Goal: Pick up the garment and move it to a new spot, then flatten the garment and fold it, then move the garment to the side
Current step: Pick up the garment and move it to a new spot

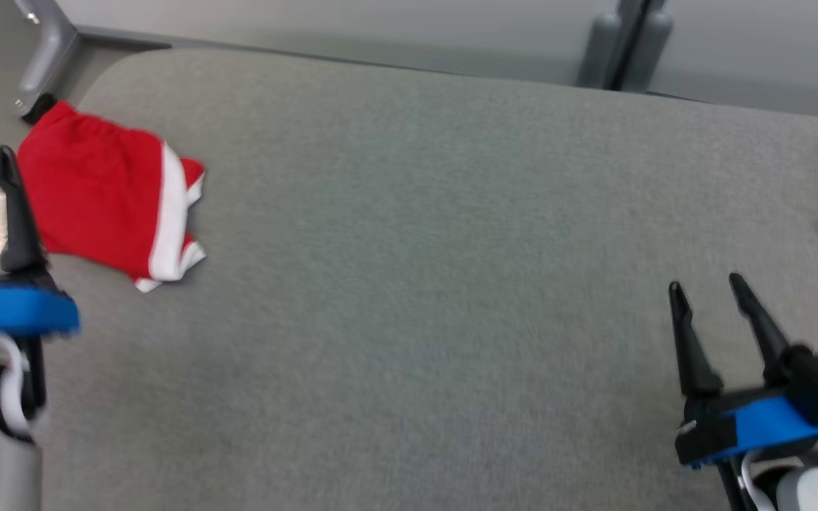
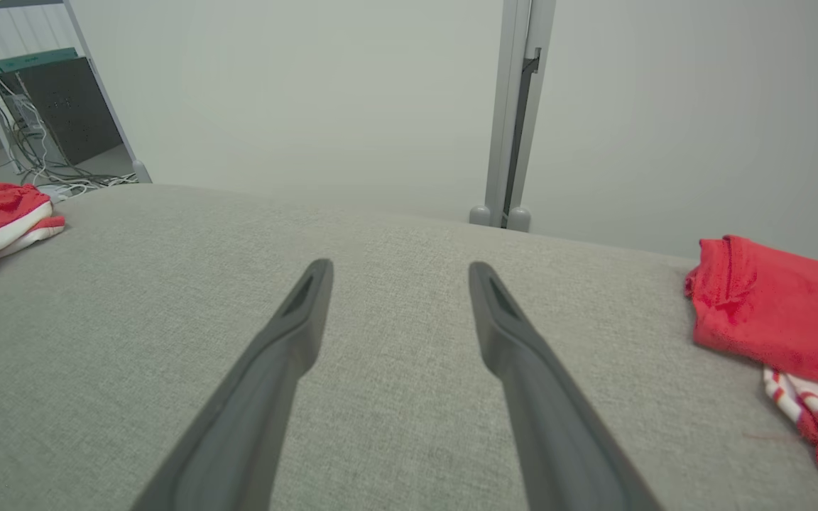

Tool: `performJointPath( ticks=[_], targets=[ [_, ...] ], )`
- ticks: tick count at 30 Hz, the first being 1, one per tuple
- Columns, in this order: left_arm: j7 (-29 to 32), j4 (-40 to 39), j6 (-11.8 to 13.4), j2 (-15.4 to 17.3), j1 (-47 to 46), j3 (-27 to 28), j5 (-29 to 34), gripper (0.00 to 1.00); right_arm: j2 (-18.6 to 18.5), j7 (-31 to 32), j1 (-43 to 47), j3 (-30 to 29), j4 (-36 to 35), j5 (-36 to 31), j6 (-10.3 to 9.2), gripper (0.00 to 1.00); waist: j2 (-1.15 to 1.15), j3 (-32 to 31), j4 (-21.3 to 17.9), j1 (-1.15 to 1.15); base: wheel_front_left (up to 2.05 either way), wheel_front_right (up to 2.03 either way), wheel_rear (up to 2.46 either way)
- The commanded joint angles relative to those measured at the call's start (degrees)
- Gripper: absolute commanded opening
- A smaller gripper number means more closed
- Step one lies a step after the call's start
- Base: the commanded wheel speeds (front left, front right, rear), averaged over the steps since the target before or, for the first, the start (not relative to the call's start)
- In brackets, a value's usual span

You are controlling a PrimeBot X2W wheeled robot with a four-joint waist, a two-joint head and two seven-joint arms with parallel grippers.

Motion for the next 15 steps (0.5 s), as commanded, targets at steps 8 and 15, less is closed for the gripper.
performJointPath(
  ticks=[8, 15],
  targets=[
    [-0.7, 11.4, -1.9, 3.9, -15.8, 1.6, -1.6, 1.00, -2.6, 3.1, -3.4, -1.5, -7.1, -1.6, 0.01, 1.00, -0.02, 10.5, -5.4, -0.01, 0.00, 0.00, 0.00],
    [-0.5, 26.0, -3.3, 5.6, -24.7, 0.7, -2.2, 1.00, -4.0, 4.1, -4.2, -3.2, -11.3, -1.6, 0.01, 1.00, -0.02, 16.0, -7.2, -0.01, 0.00, 0.00, 0.00]
  ],
)
